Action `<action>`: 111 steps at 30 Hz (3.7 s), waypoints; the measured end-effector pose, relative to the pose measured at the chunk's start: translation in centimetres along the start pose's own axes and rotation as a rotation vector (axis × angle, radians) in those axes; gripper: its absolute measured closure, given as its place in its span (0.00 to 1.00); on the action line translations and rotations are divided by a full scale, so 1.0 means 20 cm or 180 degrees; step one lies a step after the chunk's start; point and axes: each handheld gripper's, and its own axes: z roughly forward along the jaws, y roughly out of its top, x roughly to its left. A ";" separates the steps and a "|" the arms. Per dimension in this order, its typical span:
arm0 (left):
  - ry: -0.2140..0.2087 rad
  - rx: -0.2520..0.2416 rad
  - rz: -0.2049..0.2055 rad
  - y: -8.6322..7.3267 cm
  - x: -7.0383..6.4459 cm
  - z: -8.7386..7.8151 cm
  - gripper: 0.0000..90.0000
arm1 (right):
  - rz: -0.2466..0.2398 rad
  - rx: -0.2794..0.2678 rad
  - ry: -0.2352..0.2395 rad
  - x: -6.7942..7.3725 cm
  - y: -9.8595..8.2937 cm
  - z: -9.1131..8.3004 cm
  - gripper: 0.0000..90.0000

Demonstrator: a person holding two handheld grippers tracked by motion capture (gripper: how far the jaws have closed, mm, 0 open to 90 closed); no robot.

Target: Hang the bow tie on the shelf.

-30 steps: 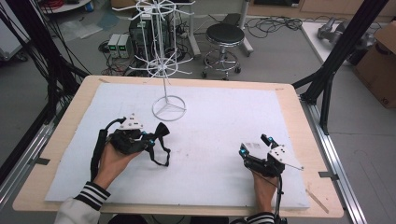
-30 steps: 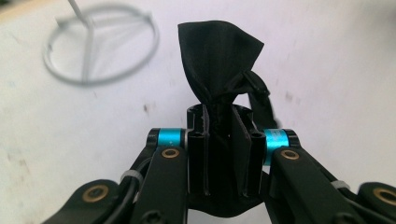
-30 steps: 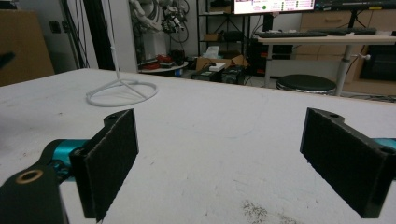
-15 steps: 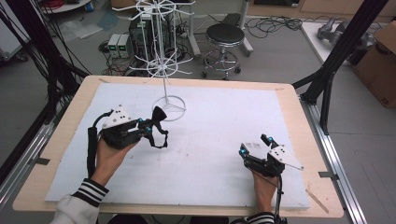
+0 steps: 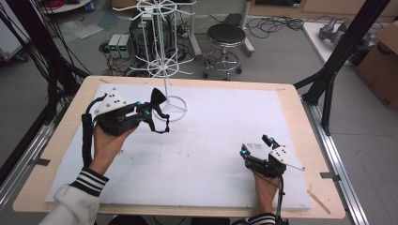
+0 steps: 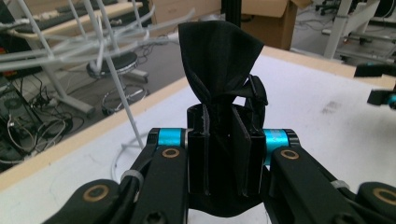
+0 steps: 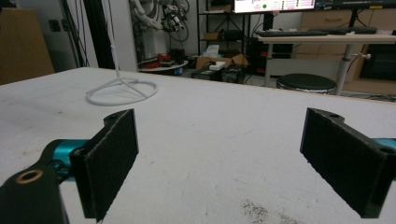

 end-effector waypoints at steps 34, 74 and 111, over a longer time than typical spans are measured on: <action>0.0345 0.0034 0.0327 0.25 0.25 0.01 0.86 | 0.0000 0.0025 -0.0004 0.00 0.00 0.00 0.12; 0.0544 0.0202 0.0397 0.20 0.46 0.23 0.85 | 0.0009 0.0006 -0.0012 0.00 0.00 0.00 0.12; 0.0212 -0.0494 0.0134 -0.03 0.30 -0.20 0.21 | -0.0032 0.0059 0.0001 0.00 0.00 0.01 0.12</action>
